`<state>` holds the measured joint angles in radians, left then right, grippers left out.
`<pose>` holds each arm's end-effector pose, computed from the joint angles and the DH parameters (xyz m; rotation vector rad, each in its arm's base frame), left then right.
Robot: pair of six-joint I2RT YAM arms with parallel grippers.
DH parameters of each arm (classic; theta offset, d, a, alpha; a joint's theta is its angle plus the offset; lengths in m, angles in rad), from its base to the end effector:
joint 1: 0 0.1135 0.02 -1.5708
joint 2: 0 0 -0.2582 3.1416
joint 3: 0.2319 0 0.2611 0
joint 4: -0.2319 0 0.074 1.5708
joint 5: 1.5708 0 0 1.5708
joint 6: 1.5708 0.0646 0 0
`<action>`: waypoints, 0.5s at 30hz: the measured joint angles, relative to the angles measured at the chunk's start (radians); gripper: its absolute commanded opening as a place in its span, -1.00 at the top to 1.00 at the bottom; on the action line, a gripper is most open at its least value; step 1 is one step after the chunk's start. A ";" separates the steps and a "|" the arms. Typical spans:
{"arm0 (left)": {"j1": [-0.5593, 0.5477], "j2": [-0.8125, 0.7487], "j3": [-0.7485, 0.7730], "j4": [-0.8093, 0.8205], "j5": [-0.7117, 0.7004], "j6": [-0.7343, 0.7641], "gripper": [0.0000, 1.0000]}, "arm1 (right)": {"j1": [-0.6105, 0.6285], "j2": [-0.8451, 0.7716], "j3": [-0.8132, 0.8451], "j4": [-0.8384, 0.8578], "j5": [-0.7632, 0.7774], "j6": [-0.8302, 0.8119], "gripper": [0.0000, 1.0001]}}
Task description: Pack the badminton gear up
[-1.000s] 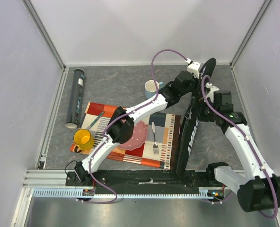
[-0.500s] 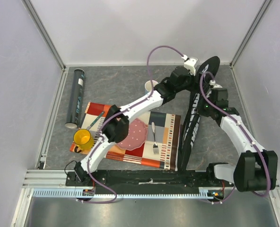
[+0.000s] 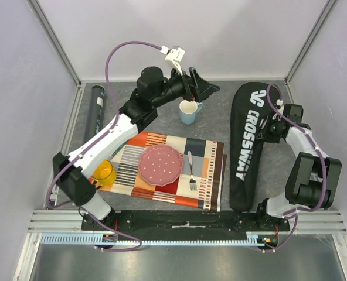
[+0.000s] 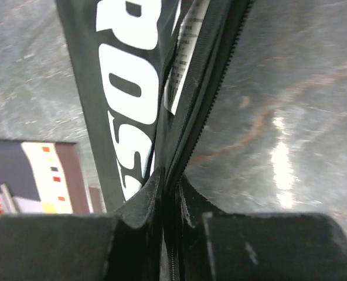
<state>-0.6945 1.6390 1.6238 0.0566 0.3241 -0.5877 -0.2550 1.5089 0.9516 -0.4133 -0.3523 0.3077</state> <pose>0.3155 -0.2895 0.4328 0.3687 1.6322 -1.2444 0.3225 -0.0610 0.1766 0.5649 2.4531 0.4677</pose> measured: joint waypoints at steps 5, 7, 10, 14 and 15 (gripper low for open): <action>-0.028 -0.137 -0.112 0.008 0.051 -0.016 -0.76 | -0.015 0.039 0.116 -0.108 0.133 -0.064 0.05; -0.028 -0.188 -0.161 -0.006 0.063 -0.016 -0.79 | -0.014 0.091 0.185 -0.136 0.179 -0.077 -0.28; -0.025 -0.274 -0.220 -0.065 0.067 0.006 -0.79 | -0.013 0.140 0.269 -0.186 0.319 -0.088 -0.51; -0.024 -0.459 -0.308 -0.187 -0.002 0.091 -0.84 | 0.021 0.109 0.364 -0.284 0.553 -0.084 -0.74; -0.024 -0.517 -0.341 -0.200 -0.036 0.118 -0.85 | 0.053 0.082 0.382 -0.307 0.623 -0.078 -0.87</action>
<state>-0.7185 1.1217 1.2827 -0.1436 0.2882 -0.4694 -0.2016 1.5913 1.3338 -0.7204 0.2707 0.2295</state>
